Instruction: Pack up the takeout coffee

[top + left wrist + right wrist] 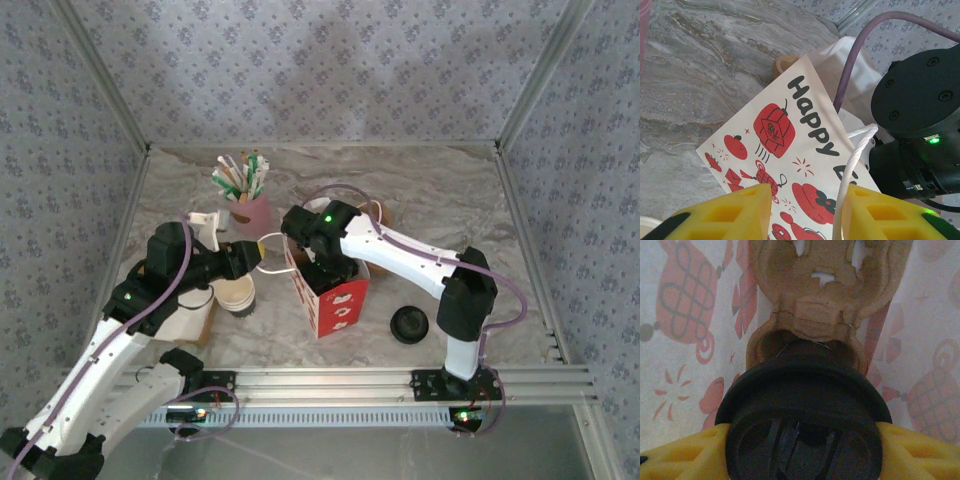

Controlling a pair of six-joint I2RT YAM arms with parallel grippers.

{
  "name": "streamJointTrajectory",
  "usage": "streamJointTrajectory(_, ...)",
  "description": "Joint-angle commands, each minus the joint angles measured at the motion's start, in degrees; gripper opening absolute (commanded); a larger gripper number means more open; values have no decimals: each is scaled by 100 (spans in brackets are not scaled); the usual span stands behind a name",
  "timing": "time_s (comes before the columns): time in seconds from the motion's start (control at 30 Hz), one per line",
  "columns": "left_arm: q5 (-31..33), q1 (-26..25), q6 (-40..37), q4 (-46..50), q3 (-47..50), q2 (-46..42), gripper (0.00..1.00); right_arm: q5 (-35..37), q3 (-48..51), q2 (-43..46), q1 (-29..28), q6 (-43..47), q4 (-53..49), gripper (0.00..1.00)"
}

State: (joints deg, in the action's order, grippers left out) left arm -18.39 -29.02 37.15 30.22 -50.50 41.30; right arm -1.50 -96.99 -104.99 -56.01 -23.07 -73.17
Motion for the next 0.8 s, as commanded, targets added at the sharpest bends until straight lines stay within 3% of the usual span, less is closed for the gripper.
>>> streamJointTrajectory(0.0,73,-31,-8,19,-10,-52,40,-78,17,145,16,-4,-163,61)
streamJointTrajectory(0.77,78,-33,-15,18,-11,-75,40,-471,-109,5,81,2,-418,61)
